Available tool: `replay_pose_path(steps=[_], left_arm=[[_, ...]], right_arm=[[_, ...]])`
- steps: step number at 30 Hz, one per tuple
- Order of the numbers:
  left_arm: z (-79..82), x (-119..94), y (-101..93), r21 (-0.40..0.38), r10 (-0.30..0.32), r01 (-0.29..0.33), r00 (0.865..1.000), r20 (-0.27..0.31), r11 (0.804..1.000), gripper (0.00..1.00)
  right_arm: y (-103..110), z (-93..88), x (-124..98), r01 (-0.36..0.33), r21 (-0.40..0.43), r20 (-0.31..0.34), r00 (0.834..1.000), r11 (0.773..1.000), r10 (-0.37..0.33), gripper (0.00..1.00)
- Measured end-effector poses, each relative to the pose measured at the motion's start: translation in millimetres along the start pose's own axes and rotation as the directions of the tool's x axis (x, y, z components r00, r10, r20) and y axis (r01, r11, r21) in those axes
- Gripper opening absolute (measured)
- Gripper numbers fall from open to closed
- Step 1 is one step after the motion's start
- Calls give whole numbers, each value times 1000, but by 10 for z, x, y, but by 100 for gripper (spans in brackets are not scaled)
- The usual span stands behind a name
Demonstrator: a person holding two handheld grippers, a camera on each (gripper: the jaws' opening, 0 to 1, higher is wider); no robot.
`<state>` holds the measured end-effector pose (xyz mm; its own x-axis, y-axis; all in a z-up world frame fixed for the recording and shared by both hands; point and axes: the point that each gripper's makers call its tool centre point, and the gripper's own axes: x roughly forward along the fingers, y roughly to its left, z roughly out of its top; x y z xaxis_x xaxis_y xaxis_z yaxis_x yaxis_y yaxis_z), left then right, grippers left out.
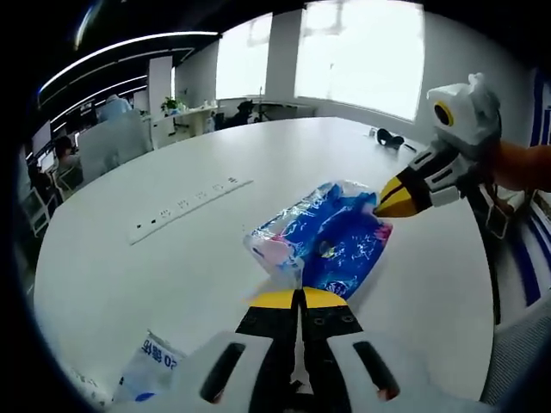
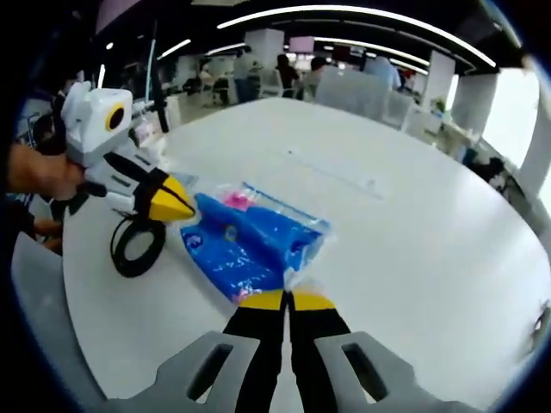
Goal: Arrange the tabletop items into an orderly group along one side of the table until the central work area is clear of visible clutter.
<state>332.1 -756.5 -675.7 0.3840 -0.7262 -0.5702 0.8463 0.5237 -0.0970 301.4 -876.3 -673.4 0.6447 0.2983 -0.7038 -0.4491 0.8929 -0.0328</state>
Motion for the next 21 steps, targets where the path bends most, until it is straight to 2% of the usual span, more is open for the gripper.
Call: replay_pose_path(steps=[8, 21], left_arm=[[-40, 126, 70, -2, 8, -8, 1000, -18, 1000, 0], [-64, 296, 109, -7, 10, -11, 1000, -27, 1000, 0]], right_arm=[[-92, -43, 153, 2, 32, 3, 1000, 999, -2, 0], [-215, -115, 279, 3, 54, 0, 1000, 999, -3, 0]])
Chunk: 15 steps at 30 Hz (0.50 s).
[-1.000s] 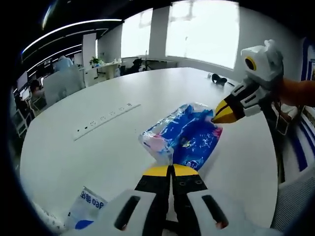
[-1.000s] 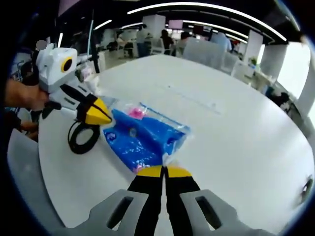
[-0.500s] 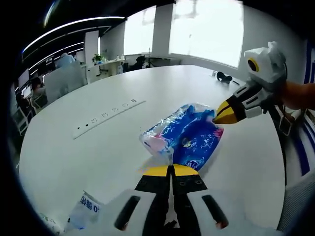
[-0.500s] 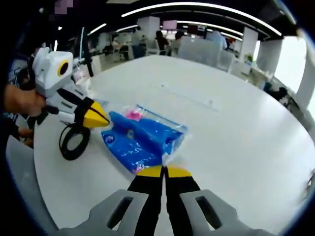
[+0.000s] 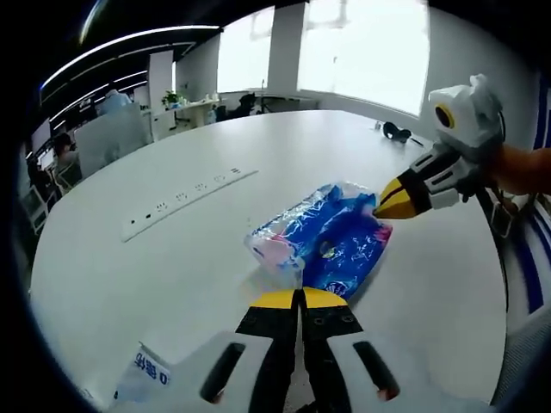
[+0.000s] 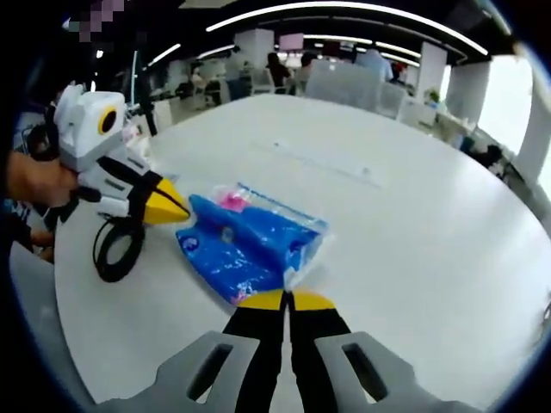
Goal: Arrange the tabletop items into an orderly group along one side of the table until the central work area is clear of visible clutter.
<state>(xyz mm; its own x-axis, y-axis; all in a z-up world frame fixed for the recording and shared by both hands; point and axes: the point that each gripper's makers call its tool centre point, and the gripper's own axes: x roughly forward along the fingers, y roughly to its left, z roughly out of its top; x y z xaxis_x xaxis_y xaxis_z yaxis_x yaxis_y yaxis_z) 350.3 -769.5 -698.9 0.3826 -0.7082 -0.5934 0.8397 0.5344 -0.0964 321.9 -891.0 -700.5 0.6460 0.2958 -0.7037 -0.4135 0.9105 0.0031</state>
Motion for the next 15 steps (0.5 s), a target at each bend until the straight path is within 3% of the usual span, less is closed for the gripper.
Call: replay_pose_path(steps=[15], left_arm=[[-40, 182, 100, 9, 13, -12, 999, -30, 1000, 0]], right_arm=[[-120, -23, 206, 5, 7, -12, 1000, 1000, -5, 0]])
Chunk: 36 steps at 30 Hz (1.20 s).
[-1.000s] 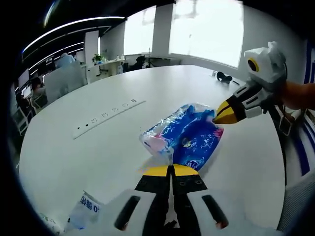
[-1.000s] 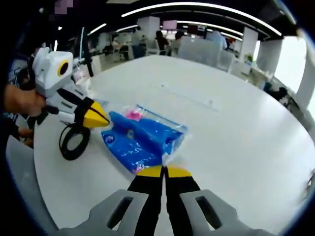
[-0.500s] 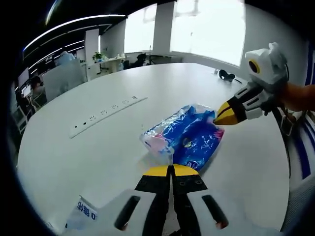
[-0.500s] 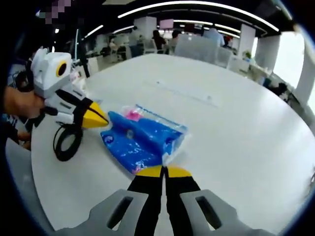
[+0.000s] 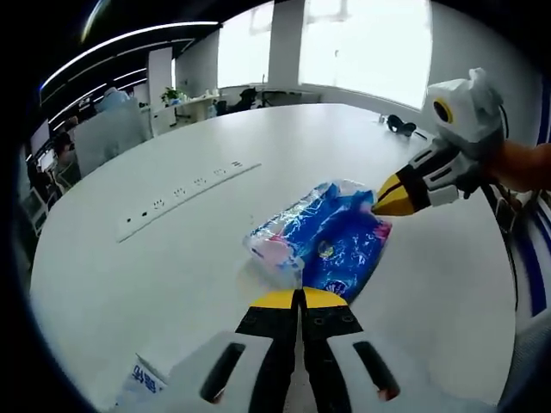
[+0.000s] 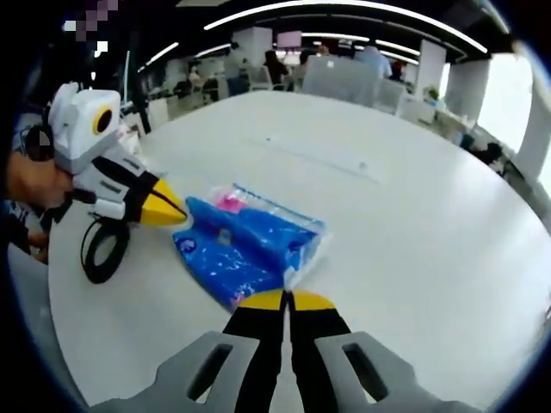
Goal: Arrange the tabletop items into an orderly group along one side of the table until the central work area is clear of visible clutter.
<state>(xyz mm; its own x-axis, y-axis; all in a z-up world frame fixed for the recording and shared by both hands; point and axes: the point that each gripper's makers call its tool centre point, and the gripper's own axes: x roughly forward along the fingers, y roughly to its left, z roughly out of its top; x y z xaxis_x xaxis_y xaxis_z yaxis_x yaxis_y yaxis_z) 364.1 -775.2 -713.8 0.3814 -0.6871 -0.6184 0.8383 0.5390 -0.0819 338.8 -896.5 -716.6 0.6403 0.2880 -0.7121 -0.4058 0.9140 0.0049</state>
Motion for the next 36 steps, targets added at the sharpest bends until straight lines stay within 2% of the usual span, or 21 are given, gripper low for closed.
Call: replay_pose_path(steps=[11, 18, 26, 28, 30, 36], left_arm=[[-39, 73, 50, -7, 8, -8, 1000, -16, 1000, 0], [-12, 96, 91, -20, 20, -20, 1000, -3, 1000, 0], [-1, 93, 102, -35, 33, -33, 999, 5, 999, 1], [2, 88, 101, -50, 34, -33, 999, 9, 998, 3], [0, 70, 116, -56, 45, -45, 999, 9, 997, 6], [74, -33, 168, -89, 92, -88, 995, 43, 992, 21]], right_arm=[[-71, 8, 95, 3, 21, 2, 1000, 1000, -3, 0], [-79, 22, 120, 3, 33, 8, 1000, 999, -3, 0], [-124, 54, 121, 18, 7, 16, 1000, 1000, -19, 3], [-174, 84, 95, 41, -11, 29, 999, 999, -41, 8], [-171, 123, 69, 39, 6, 50, 998, 999, -40, 13], [-159, 165, -4, 40, 43, 73, 996, 998, -43, 21]])
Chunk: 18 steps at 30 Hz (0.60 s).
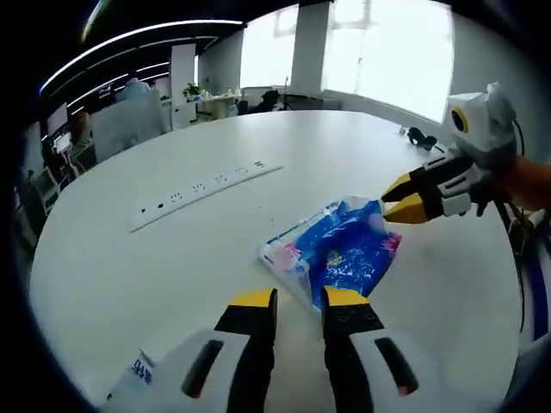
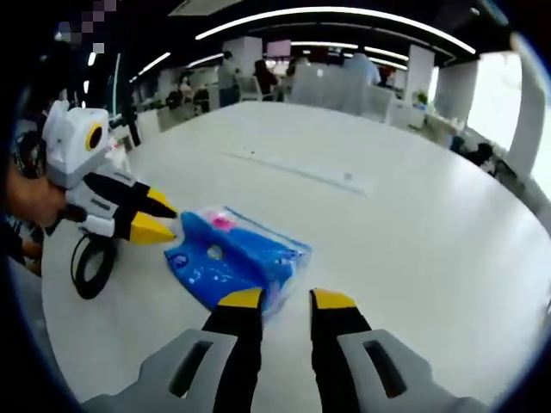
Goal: Arrange the tabletop items into an orderly group along one side of the table until the central work area is clear of visible clutter.
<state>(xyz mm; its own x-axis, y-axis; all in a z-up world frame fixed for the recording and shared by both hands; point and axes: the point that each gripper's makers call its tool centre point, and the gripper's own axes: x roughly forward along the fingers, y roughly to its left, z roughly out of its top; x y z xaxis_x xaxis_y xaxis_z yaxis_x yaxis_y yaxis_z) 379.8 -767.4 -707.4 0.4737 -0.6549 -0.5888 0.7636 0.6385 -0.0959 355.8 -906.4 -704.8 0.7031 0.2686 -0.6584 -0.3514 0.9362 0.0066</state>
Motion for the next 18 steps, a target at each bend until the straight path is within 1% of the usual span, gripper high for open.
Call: replay_pose_path(steps=[2, 4, 5, 7, 8, 10, 11, 15, 18], left_arm=[[28, -29, -2, -2, 5, -5, 1000, 9, 1000, 25], [51, -55, -1, 0, 16, -16, 1000, 14, 1000, 29], [77, -77, 20, 17, 35, -35, 999, 26, 999, 33], [115, -128, 84, 57, 86, -88, 996, 38, 994, 40], [118, -133, 67, 45, 79, -80, 996, 38, 996, 45], [162, -179, 79, 43, 93, -95, 995, 47, 995, 49], [191, -203, 75, 49, 97, -100, 994, 54, 994, 51], [271, -262, 53, 58, 103, -107, 992, 71, 992, 53], [292, -280, 12, 43, 98, -101, 993, 67, 994, 58]], right_arm=[[10, 12, -14, 2, 8, 5, 1000, 1000, -2, 27], [15, 43, -41, 11, 16, 21, 1000, 1000, -11, 36], [17, 70, -62, 16, 19, 33, 999, 1000, -17, 41], [15, 95, -87, 20, 24, 37, 999, 1000, -21, 49], [9, 110, -104, 25, 26, 37, 999, 999, -26, 54], [1, 150, -136, 27, 25, 50, 998, 999, -28, 59], [3, 162, -155, 26, 27, 52, 998, 999, -28, 62], [9, 226, -254, 33, 21, 64, 997, 999, -35, 64], [29, 263, -333, 33, 16, 70, 997, 999, -34, 66]])
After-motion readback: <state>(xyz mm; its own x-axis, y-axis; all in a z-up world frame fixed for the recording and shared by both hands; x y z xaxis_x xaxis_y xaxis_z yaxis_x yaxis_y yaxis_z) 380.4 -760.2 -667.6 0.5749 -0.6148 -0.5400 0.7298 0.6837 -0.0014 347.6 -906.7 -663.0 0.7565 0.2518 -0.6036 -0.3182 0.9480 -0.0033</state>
